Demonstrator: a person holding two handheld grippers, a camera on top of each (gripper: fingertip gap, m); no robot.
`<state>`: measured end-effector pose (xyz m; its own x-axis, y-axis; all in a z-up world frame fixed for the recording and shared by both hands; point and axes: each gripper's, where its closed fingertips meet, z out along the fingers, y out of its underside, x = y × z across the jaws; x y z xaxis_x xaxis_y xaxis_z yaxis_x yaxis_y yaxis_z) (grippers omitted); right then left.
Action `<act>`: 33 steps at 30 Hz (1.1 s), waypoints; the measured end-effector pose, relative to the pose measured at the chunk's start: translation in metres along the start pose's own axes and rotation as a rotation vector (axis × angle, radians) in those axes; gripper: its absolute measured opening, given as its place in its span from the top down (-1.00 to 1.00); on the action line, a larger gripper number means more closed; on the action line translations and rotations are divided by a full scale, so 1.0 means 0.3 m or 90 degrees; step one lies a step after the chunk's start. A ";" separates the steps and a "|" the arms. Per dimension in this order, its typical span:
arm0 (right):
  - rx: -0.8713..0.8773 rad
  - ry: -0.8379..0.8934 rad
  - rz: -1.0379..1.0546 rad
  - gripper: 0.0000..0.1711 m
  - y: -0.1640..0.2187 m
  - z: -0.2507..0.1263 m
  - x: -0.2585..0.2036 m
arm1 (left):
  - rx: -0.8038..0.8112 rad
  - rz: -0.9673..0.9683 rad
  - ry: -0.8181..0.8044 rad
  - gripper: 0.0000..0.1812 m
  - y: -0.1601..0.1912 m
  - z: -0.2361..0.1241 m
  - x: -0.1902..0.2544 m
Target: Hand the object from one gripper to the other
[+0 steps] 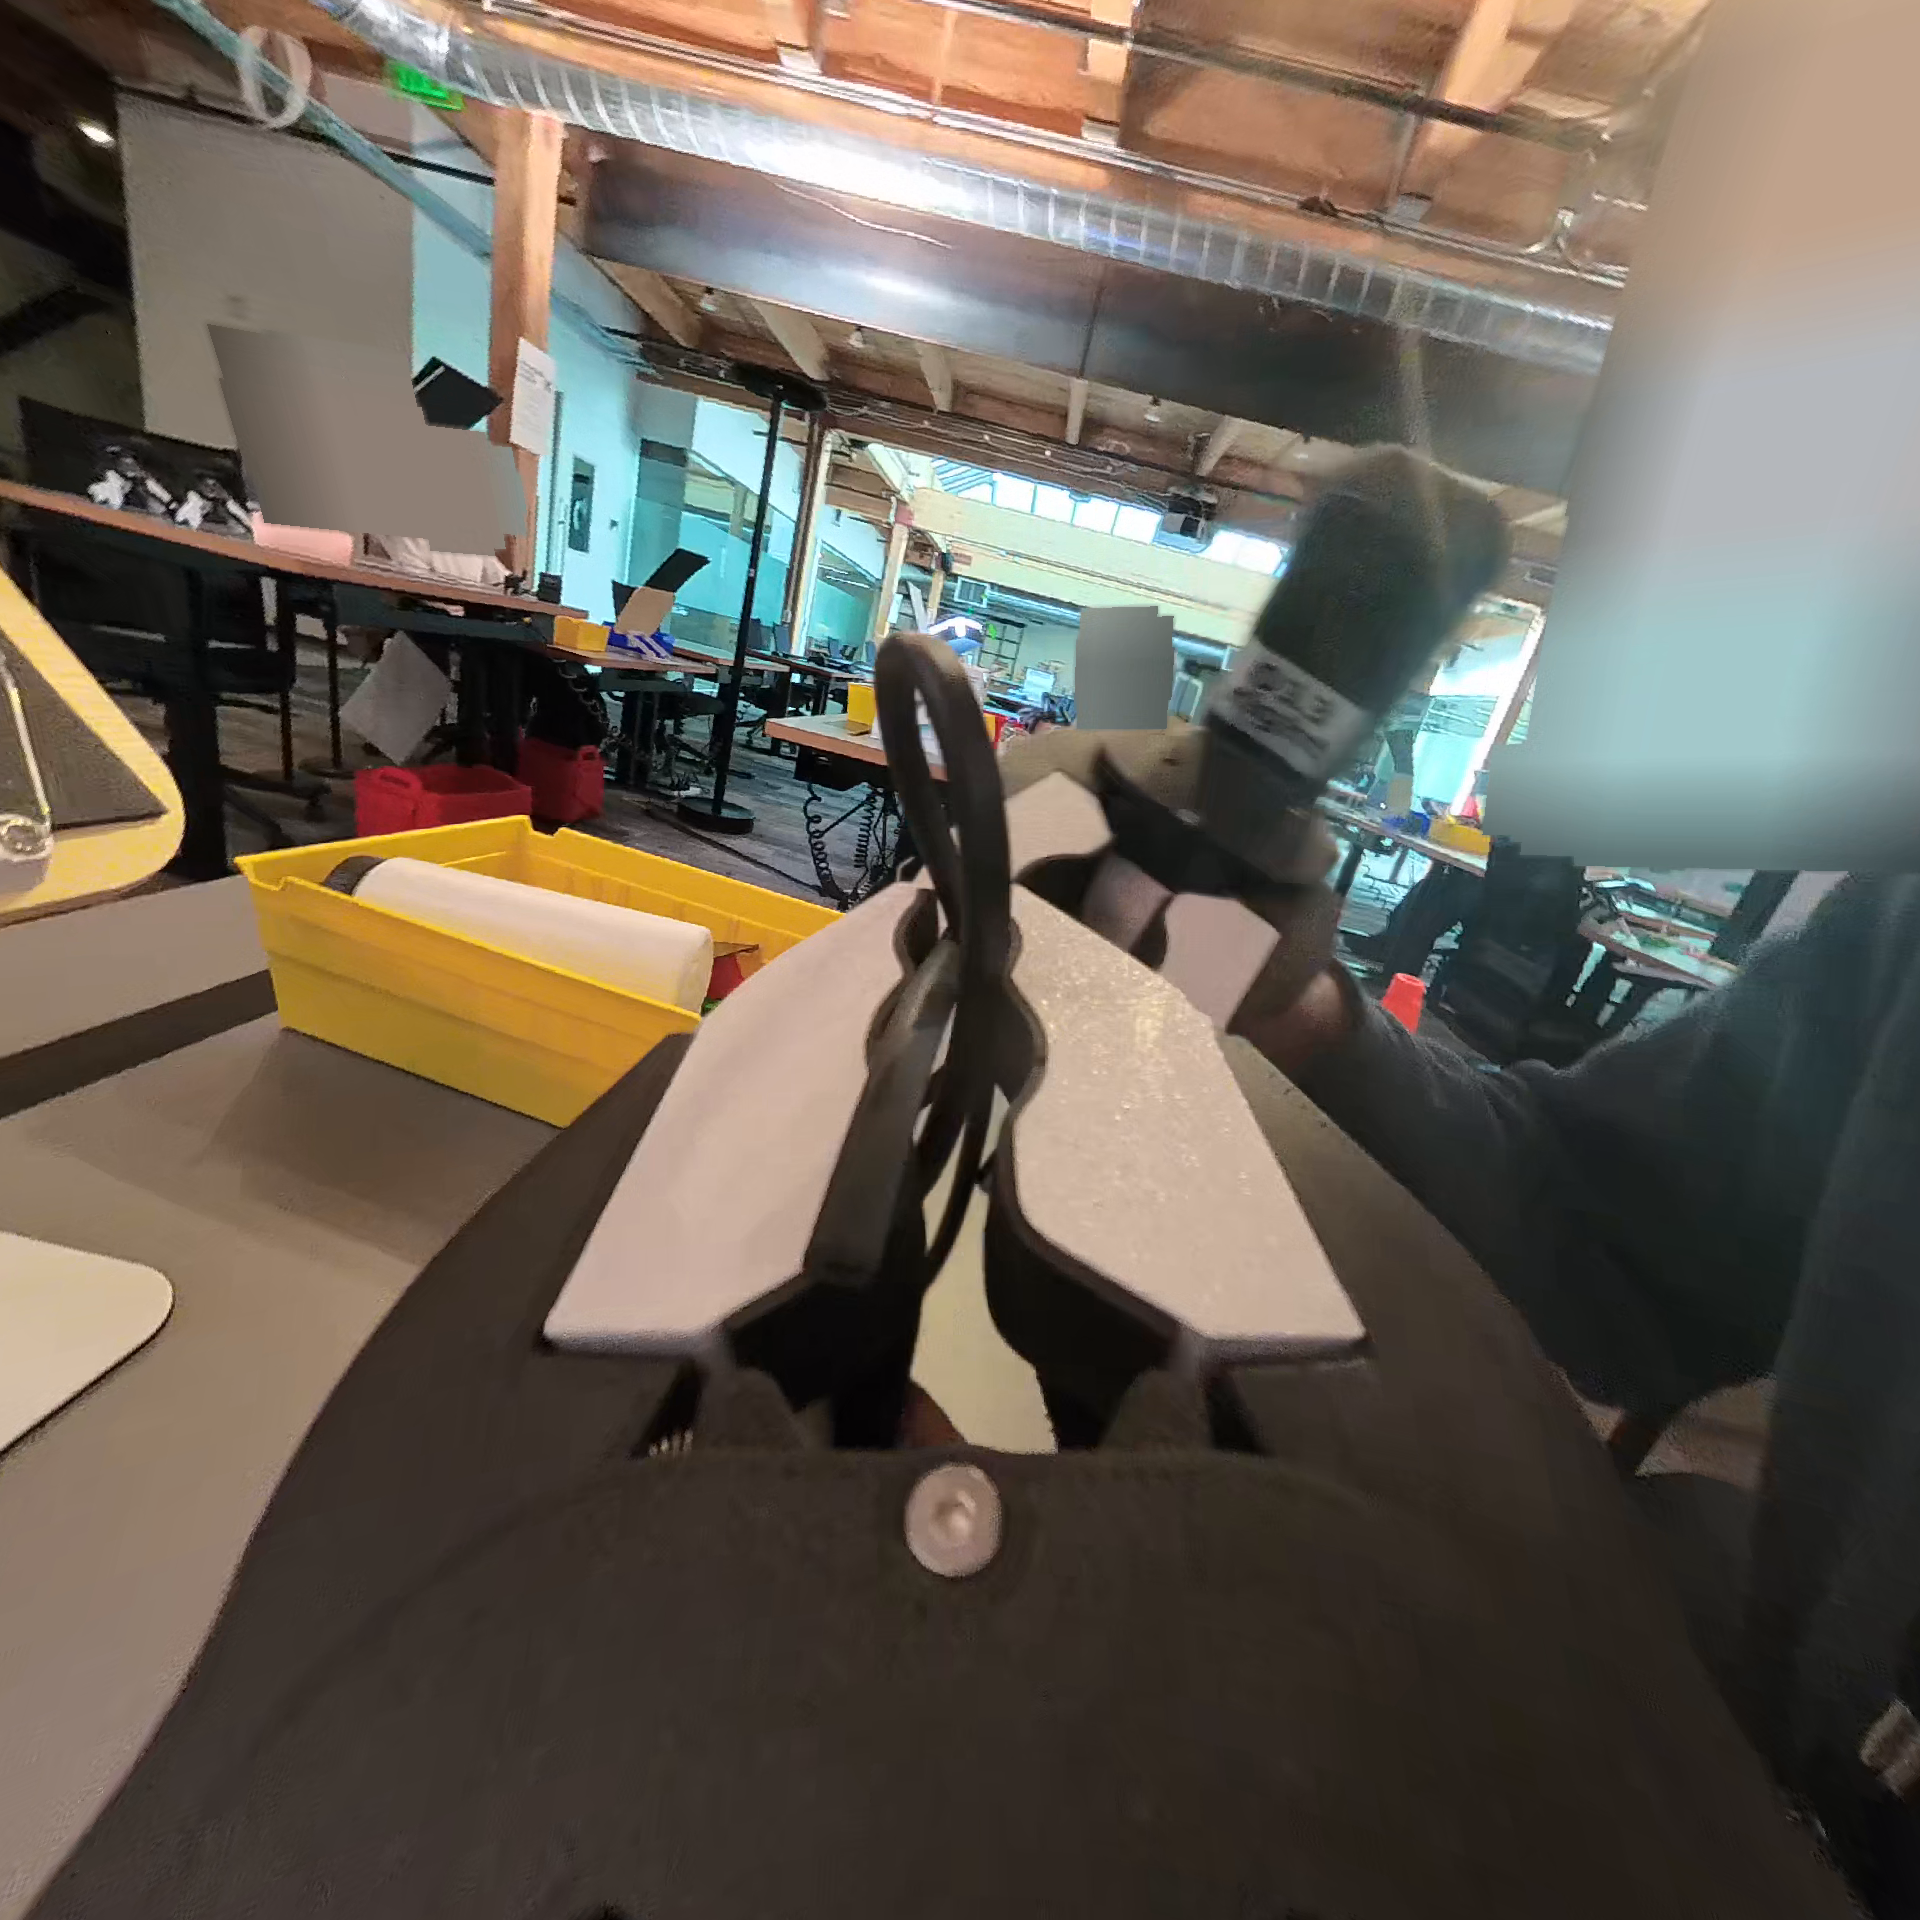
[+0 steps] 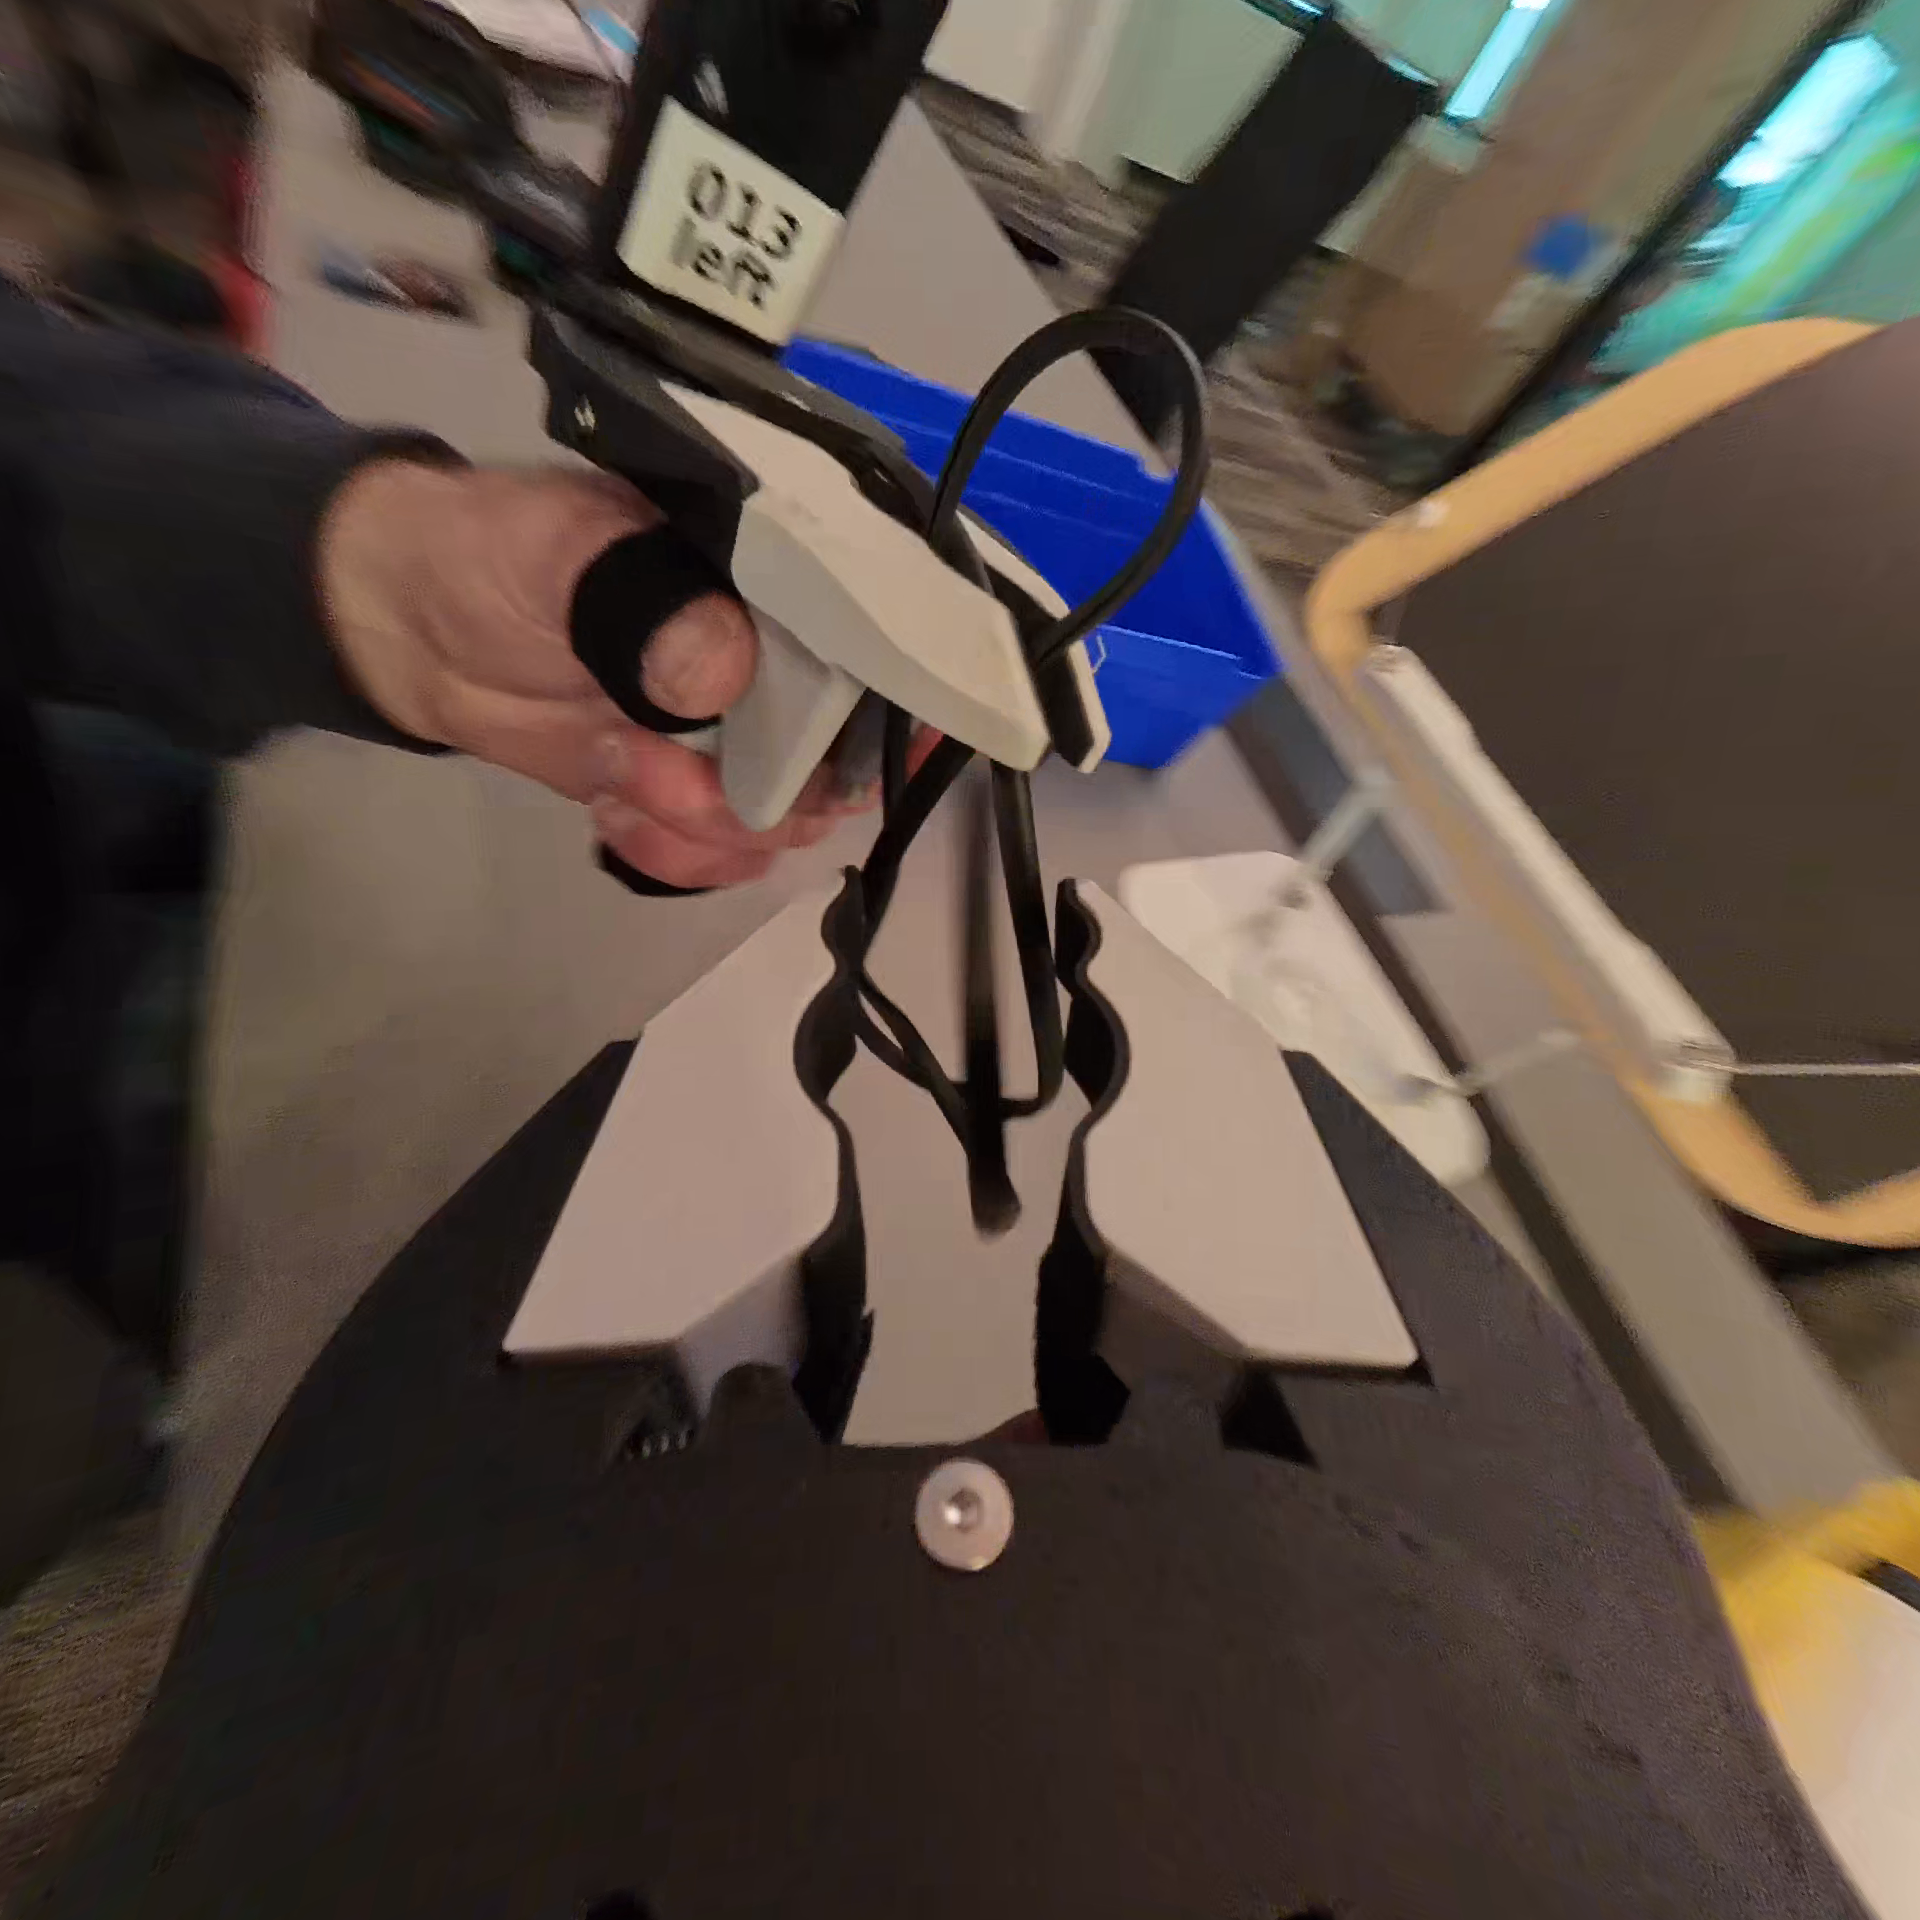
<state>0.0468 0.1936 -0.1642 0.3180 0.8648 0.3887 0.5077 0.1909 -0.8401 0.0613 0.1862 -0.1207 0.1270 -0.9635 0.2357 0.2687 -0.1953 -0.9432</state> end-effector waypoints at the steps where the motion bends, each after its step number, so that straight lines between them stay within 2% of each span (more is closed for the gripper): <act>1: -0.026 0.053 -0.036 0.58 0.008 0.002 0.012 | 0.004 -0.005 -0.011 0.92 0.000 0.003 -0.006; 3: -0.049 0.129 -0.077 0.57 0.012 0.003 0.027 | 0.009 -0.019 -0.022 0.92 -0.004 0.010 -0.010; 5: -0.032 0.151 -0.064 0.57 0.003 0.009 0.021 | 0.012 -0.027 -0.032 0.92 -0.009 0.016 -0.010; 8: 0.004 0.098 0.022 0.43 -0.001 0.032 -0.017 | 0.007 -0.016 -0.033 0.92 -0.018 0.022 0.006; 10: 0.023 0.104 0.035 0.44 -0.009 0.029 -0.013 | -0.003 -0.008 -0.023 0.92 -0.020 0.028 0.023; 13: 0.050 0.076 0.055 0.54 -0.029 0.024 -0.023 | -0.030 0.003 -0.008 0.91 -0.013 0.039 0.043; 18: 0.098 -0.042 0.121 1.00 -0.047 0.031 -0.057 | -0.058 0.026 0.008 0.90 -0.011 0.045 0.052; 28: 0.187 -0.147 0.292 1.00 -0.034 -0.005 -0.002 | -0.088 0.069 -0.016 0.85 -0.015 0.012 -0.006; 33: 0.165 -0.163 0.295 1.00 0.003 -0.010 0.001 | -0.085 0.062 -0.023 0.84 0.000 -0.022 -0.029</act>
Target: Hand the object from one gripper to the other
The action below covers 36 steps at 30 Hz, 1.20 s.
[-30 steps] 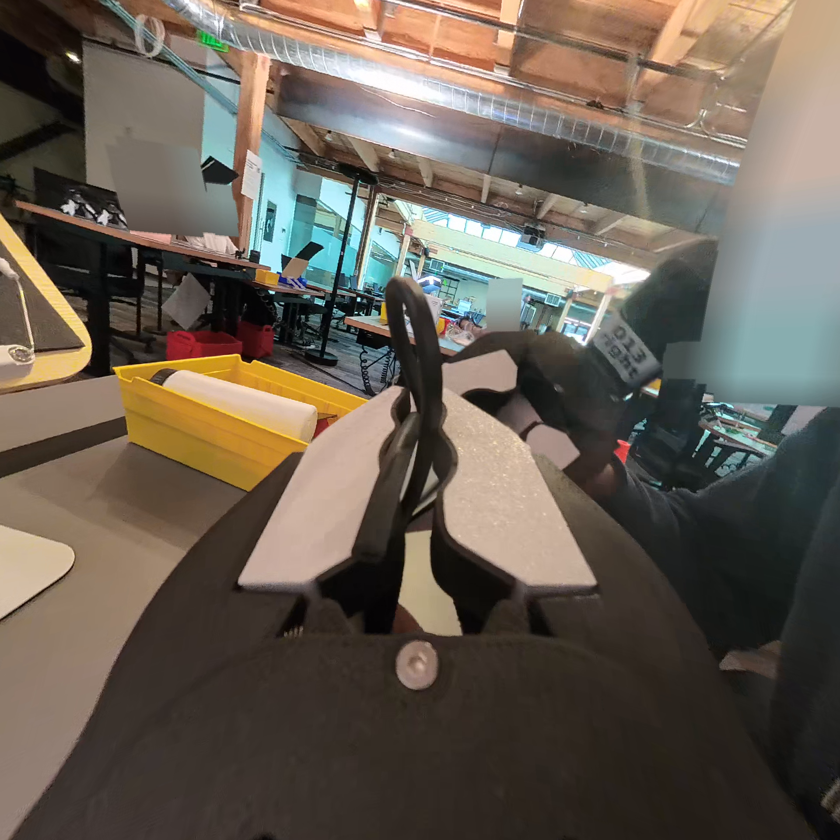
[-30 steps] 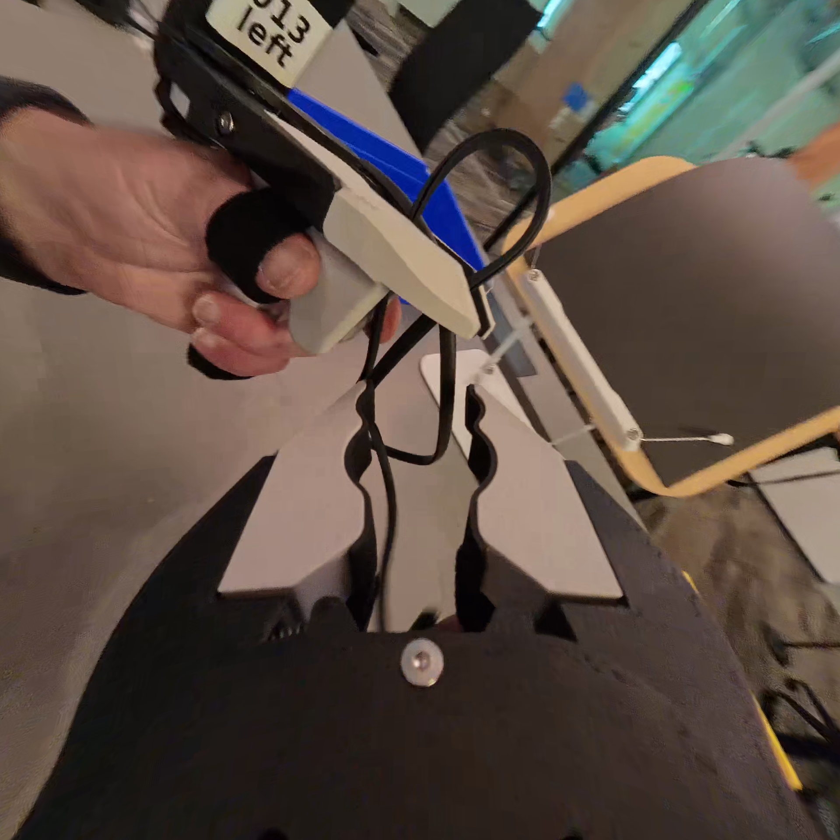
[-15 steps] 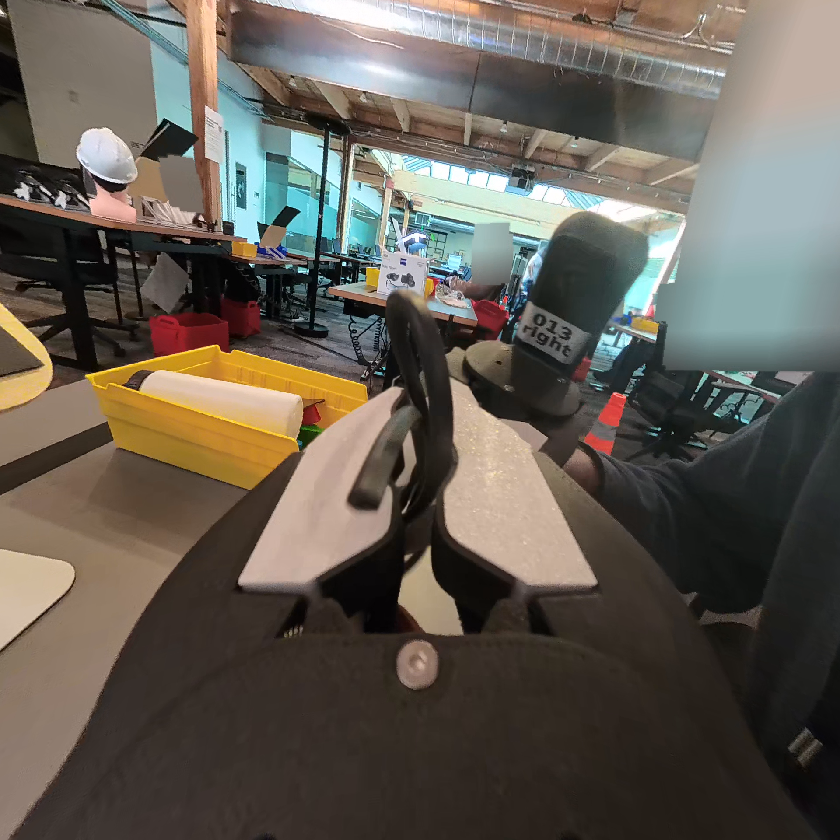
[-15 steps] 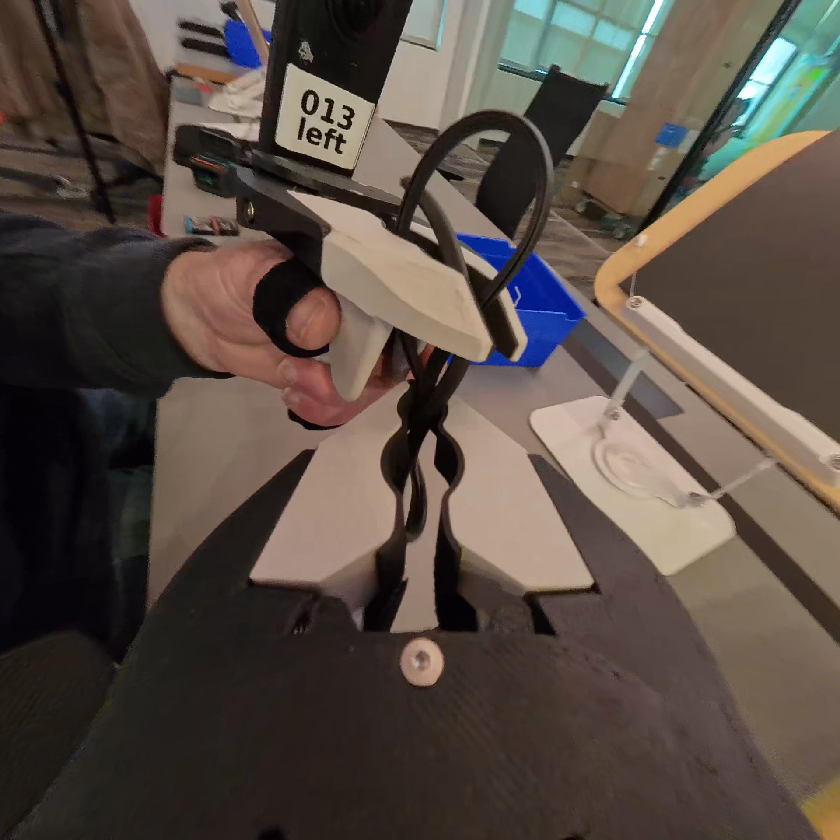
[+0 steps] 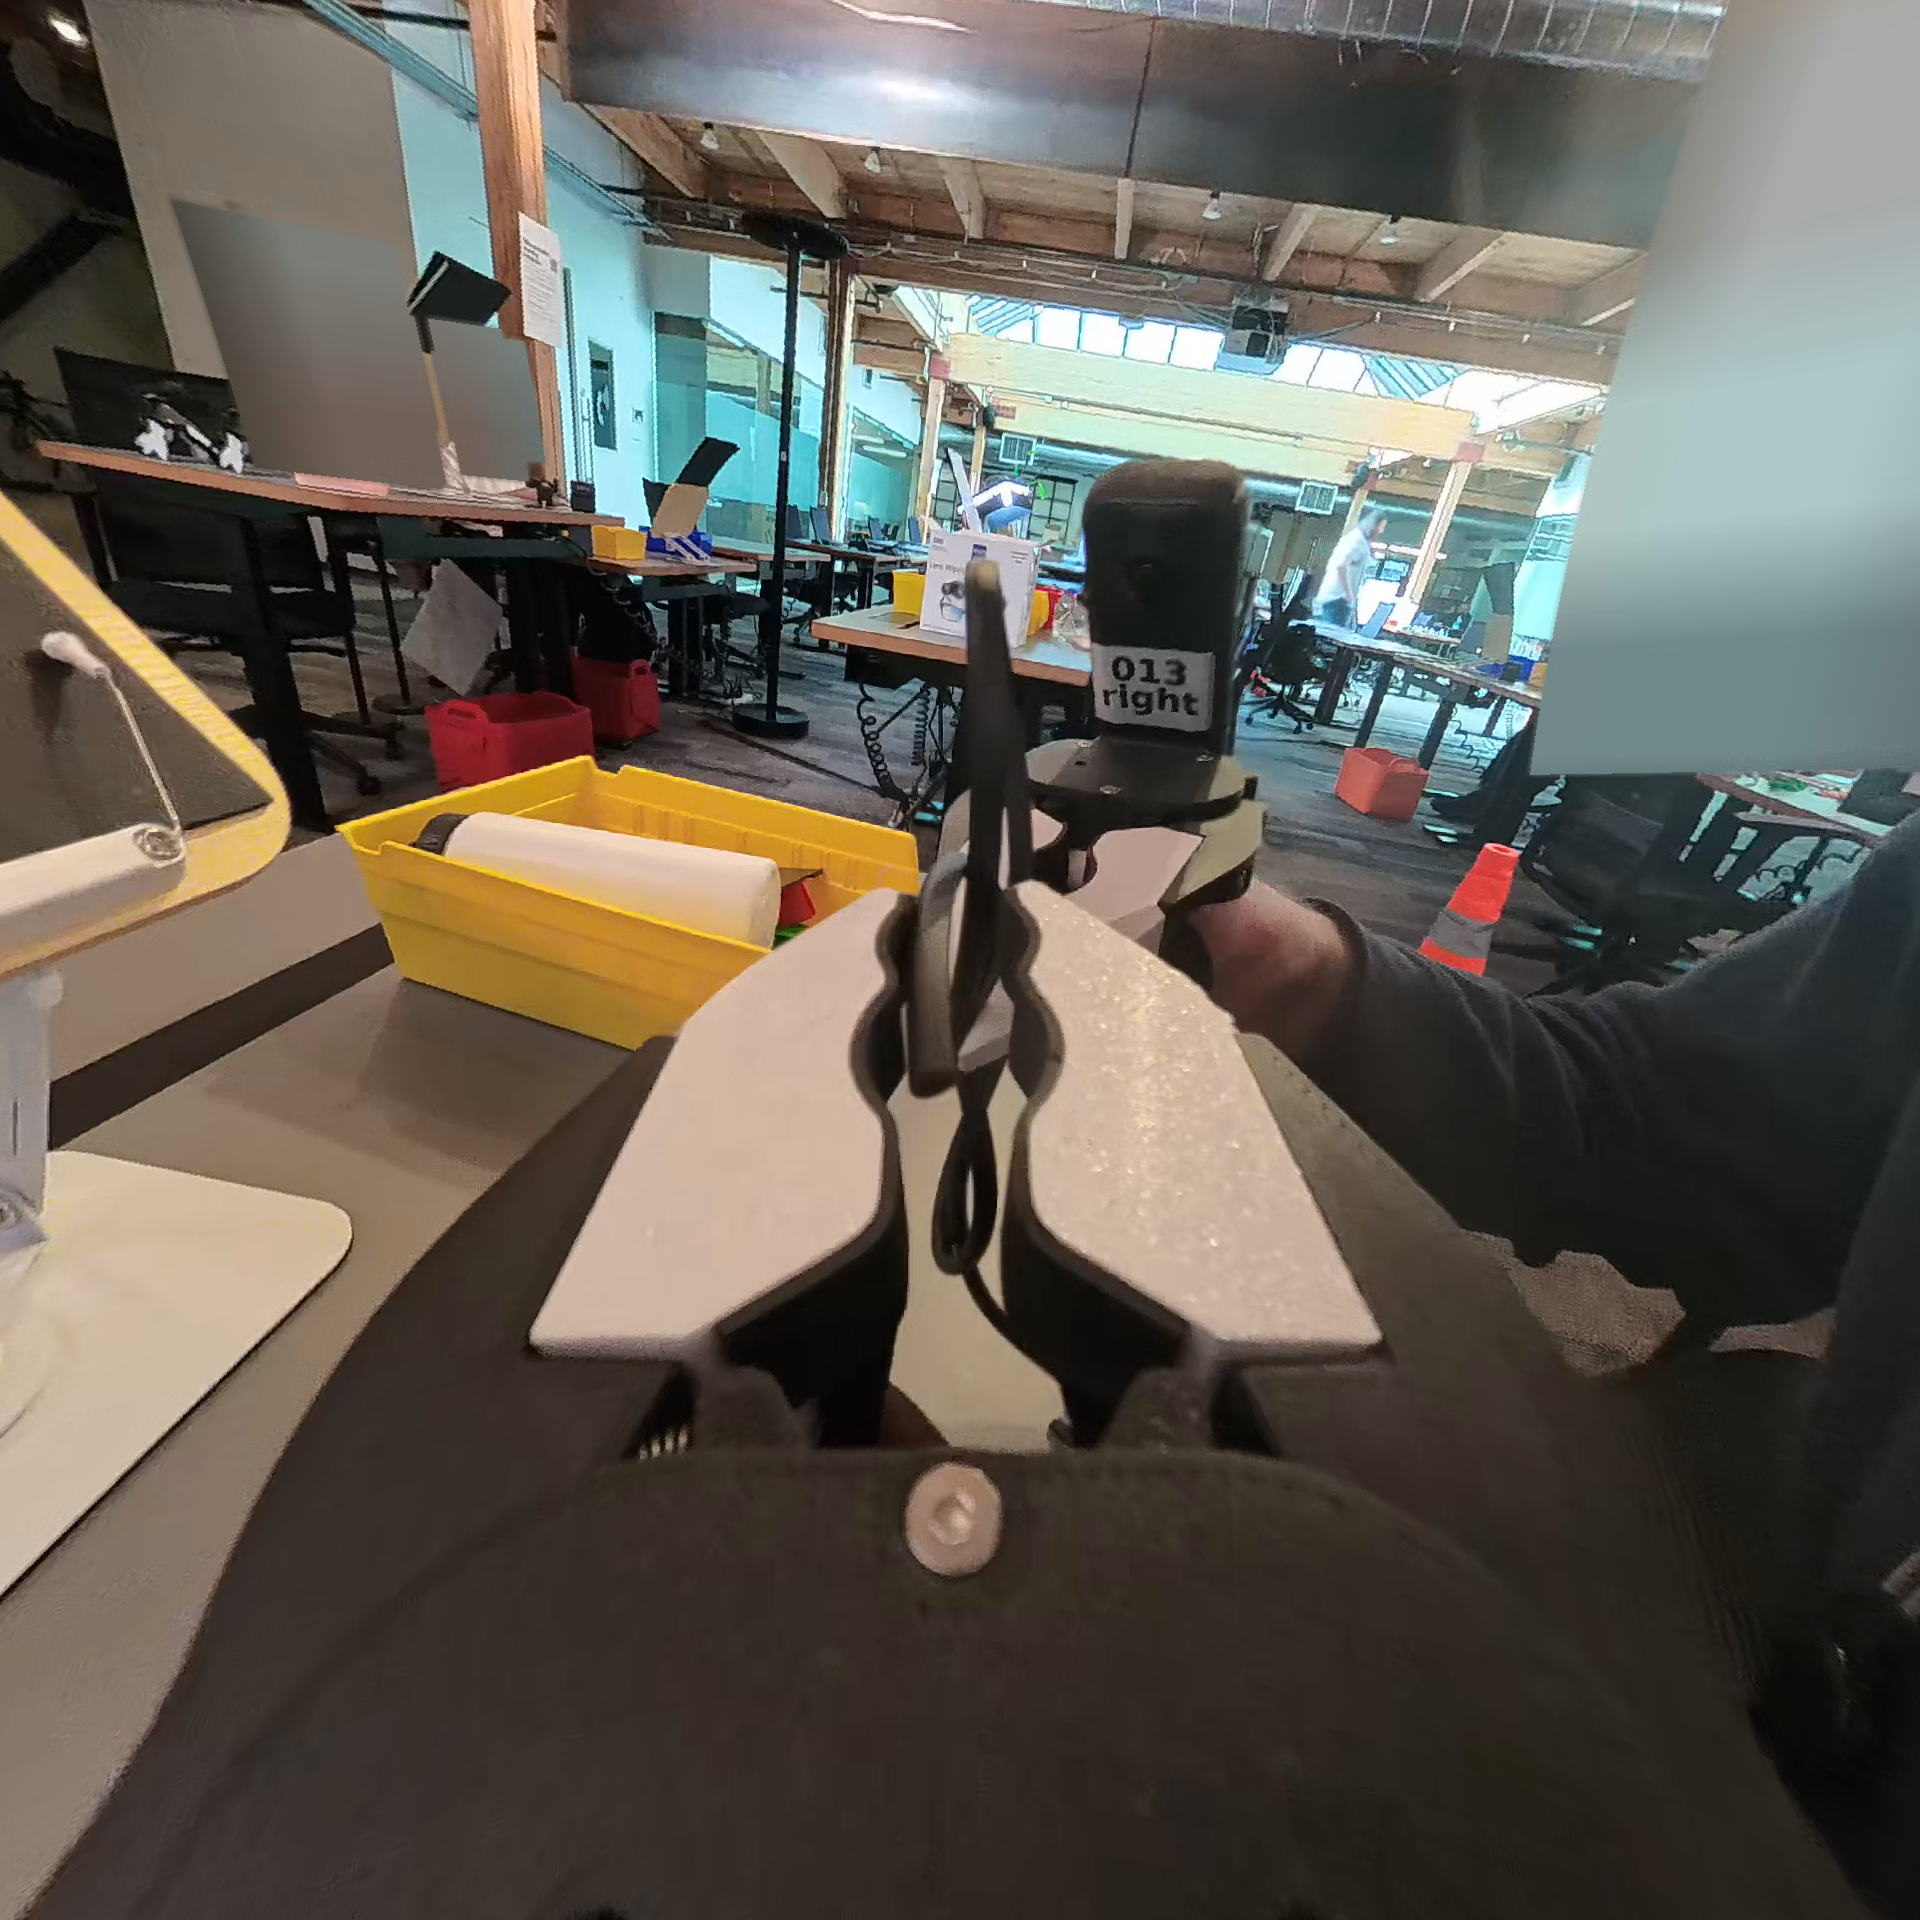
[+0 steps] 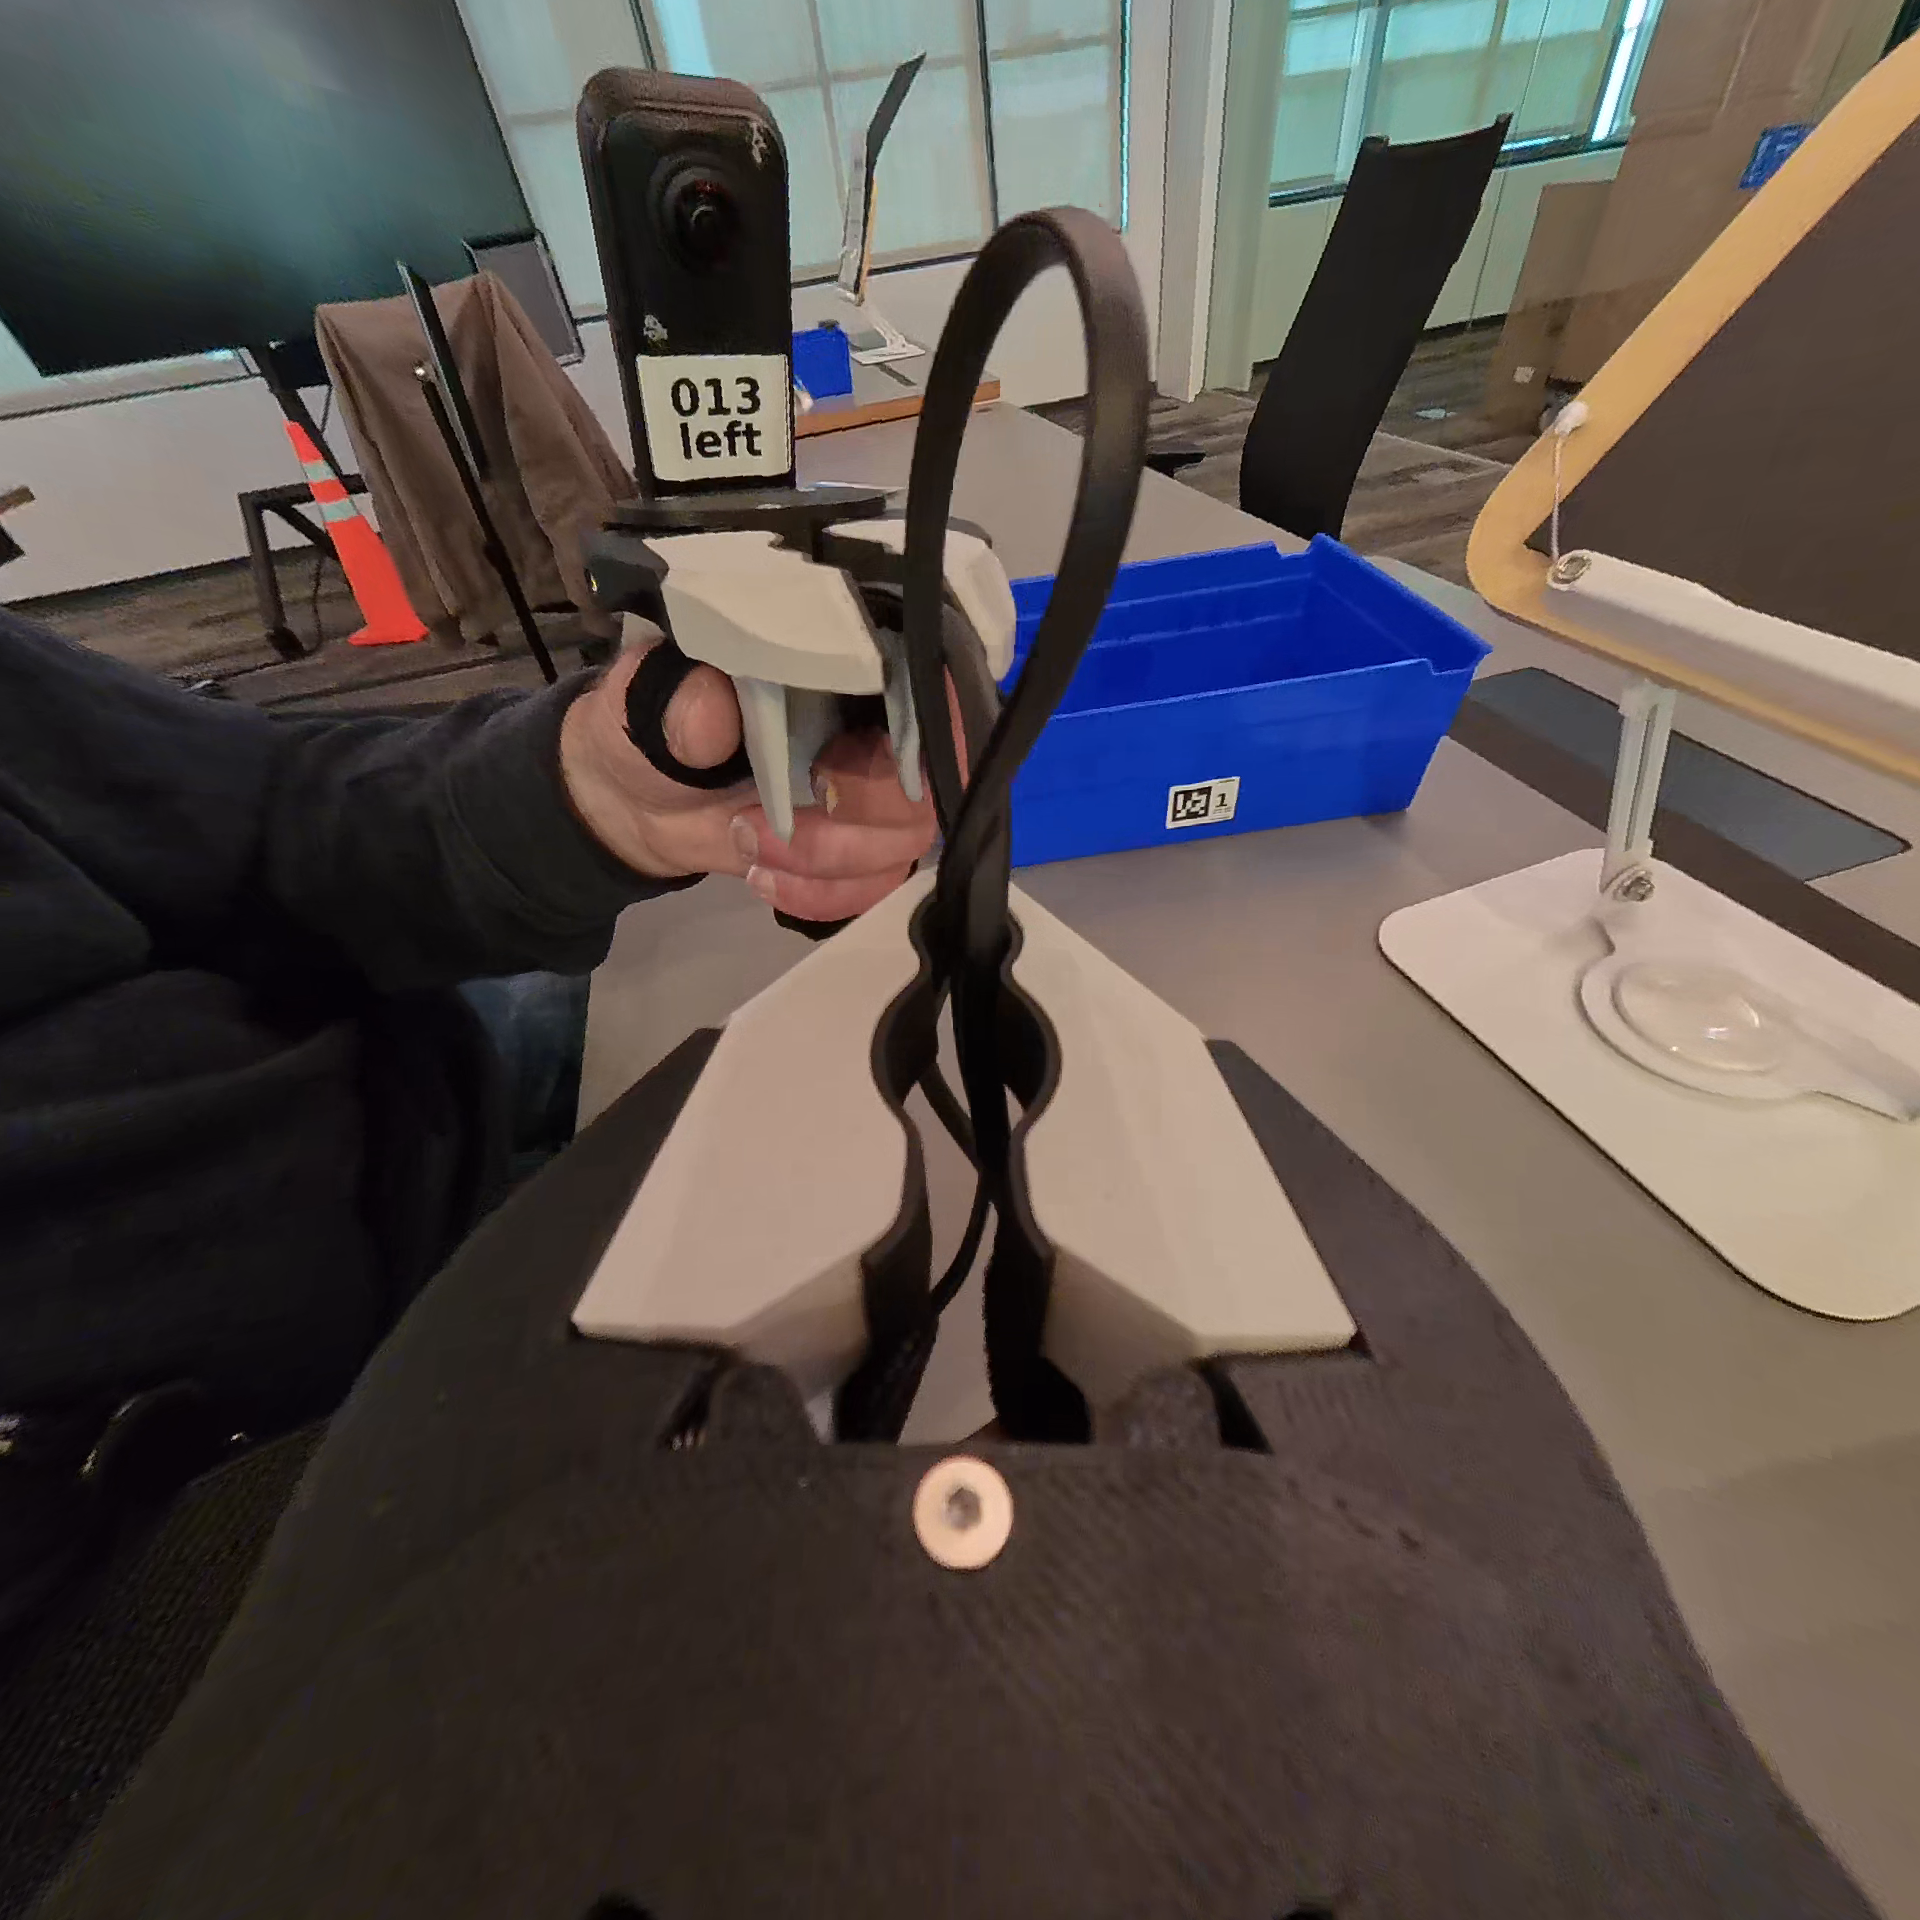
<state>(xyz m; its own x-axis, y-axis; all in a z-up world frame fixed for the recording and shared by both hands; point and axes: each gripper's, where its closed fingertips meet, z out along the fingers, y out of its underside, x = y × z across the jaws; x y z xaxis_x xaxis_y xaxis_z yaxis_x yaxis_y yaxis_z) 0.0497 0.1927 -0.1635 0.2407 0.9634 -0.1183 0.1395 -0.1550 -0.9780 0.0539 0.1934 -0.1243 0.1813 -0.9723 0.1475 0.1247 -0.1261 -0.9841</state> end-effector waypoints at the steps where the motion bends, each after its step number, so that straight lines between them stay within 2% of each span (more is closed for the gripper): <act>1: -0.005 -0.005 0.001 1.00 0.006 0.000 -0.001 | 0.007 0.002 0.004 0.83 -0.004 -0.005 0.004; 5: -0.013 -0.014 0.011 1.00 0.019 0.001 -0.005 | 0.023 0.026 -0.001 0.94 -0.022 -0.014 0.010; 12: 0.048 -0.035 0.051 0.99 -0.009 -0.039 -0.001 | -0.016 0.066 -0.049 0.94 -0.025 -0.021 -0.019; 20: 0.025 -0.010 0.004 0.99 0.019 -0.062 0.003 | -0.012 0.100 -0.077 0.94 -0.107 -0.045 -0.043; 23: -0.024 0.005 -0.021 0.97 0.054 -0.058 0.008 | -0.034 0.125 -0.075 0.94 -0.110 -0.028 -0.029; 24: -0.033 0.009 -0.019 0.91 0.064 -0.060 0.011 | -0.035 0.137 -0.082 0.94 -0.120 -0.027 -0.030; 30: -0.159 0.060 -0.049 0.32 0.161 -0.085 0.045 | -0.018 0.163 -0.090 0.94 -0.213 -0.049 -0.046; 34: -0.088 0.074 -0.097 0.35 0.031 -0.063 0.032 | -0.071 0.188 -0.053 0.94 -0.197 -0.014 -0.006; 36: -0.044 0.123 -0.137 0.40 -0.052 -0.042 0.064 | -0.086 0.199 -0.035 0.94 -0.196 0.007 0.021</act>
